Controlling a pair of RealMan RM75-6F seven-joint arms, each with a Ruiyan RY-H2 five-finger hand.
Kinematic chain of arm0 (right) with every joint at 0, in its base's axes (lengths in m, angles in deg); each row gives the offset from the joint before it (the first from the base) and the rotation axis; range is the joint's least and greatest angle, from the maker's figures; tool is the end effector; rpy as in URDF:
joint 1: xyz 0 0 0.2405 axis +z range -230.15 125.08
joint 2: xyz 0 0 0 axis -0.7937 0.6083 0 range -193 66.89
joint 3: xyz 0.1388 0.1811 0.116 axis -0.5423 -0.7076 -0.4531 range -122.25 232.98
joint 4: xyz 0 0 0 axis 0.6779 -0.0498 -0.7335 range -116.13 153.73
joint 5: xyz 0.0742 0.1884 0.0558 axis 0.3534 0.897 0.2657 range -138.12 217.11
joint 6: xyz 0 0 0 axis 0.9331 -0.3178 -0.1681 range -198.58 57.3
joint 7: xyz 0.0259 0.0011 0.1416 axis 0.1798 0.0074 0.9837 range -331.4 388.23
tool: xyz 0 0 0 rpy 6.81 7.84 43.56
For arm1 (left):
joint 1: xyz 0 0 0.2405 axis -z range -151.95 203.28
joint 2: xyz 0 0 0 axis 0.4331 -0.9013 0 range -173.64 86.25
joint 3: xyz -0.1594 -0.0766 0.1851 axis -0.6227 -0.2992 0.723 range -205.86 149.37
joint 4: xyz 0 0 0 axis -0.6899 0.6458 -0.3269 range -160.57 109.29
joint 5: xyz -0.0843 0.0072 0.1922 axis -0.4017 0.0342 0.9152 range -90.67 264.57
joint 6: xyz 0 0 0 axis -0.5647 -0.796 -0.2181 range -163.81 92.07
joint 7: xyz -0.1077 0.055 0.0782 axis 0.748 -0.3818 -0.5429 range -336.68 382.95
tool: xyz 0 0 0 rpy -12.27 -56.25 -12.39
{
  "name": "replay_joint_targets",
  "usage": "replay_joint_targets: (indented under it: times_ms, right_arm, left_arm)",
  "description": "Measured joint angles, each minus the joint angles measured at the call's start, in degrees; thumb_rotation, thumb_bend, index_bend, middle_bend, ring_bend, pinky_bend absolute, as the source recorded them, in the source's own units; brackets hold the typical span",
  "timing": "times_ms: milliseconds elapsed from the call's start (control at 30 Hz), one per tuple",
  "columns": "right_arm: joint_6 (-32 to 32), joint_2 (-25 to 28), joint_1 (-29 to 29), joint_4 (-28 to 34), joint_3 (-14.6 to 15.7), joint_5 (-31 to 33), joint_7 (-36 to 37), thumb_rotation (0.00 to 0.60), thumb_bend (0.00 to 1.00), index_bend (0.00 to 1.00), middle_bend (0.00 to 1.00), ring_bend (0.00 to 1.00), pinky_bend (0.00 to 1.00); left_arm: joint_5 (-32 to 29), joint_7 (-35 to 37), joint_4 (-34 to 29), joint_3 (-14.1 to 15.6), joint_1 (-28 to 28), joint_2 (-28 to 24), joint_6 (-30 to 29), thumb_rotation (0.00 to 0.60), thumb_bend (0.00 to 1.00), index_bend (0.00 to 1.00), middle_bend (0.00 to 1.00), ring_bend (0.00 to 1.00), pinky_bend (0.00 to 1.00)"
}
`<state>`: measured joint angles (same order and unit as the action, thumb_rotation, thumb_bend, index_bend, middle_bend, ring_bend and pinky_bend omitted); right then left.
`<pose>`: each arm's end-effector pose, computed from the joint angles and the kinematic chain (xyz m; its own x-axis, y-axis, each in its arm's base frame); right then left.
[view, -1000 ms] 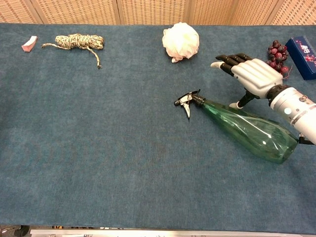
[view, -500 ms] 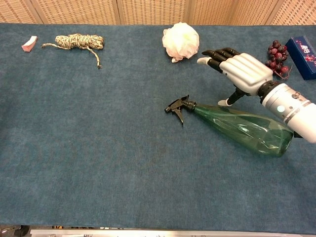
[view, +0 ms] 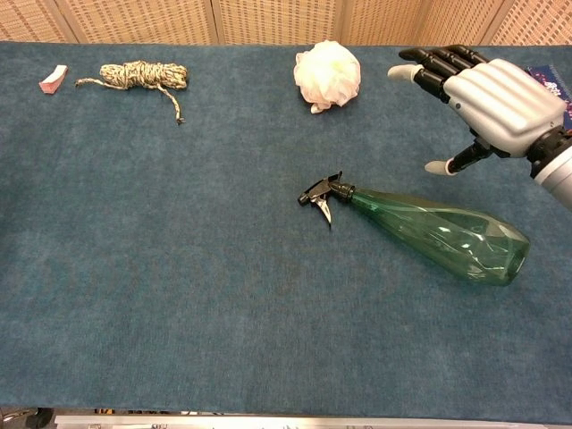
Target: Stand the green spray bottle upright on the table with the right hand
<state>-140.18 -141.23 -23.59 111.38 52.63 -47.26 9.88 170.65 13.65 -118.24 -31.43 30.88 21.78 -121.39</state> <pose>-0.1901 -0.2731 0.0438 0.5334 -0.0540 0.8441 -0.7589 -0.4712 0.4494 -0.3113 0.1838 0.1550 0.5142 -0.0072 0.8576 0.8575 0.0241 -0.5139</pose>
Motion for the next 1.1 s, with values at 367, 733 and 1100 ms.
replay_joint_targets:
  times_ms: [367, 733, 1100]
  right_arm:
    - [4.34, 3.43, -0.84, 6.69, 4.81, -2.42, 4.04, 0.600, 0.00, 0.13, 0.00, 0.00, 0.05]
    - [6.91, 3.89, -1.19, 7.91, 7.84, -4.98, 0.96, 0.600, 0.00, 0.13, 0.00, 0.00, 0.05]
    - [6.94, 4.50, -3.22, 6.44, 9.77, -5.91, -5.86, 0.600, 0.00, 0.13, 0.00, 0.00, 0.04]
  left_arm:
    - [0.00, 0.00, 0.01, 0.02, -0.03, -0.01, -0.01, 0.600, 0.00, 0.00, 0.00, 0.00, 0.00]
    - [0.00, -0.01, 0.00, 0.02, -0.02, -0.01, -0.01, 0.600, 0.00, 0.00, 0.00, 0.00, 0.00]
    - [-0.02, -0.02, 0.00, 0.01, -0.01, -0.01, 0.01, 0.600, 0.00, 0.00, 0.00, 0.00, 0.00]
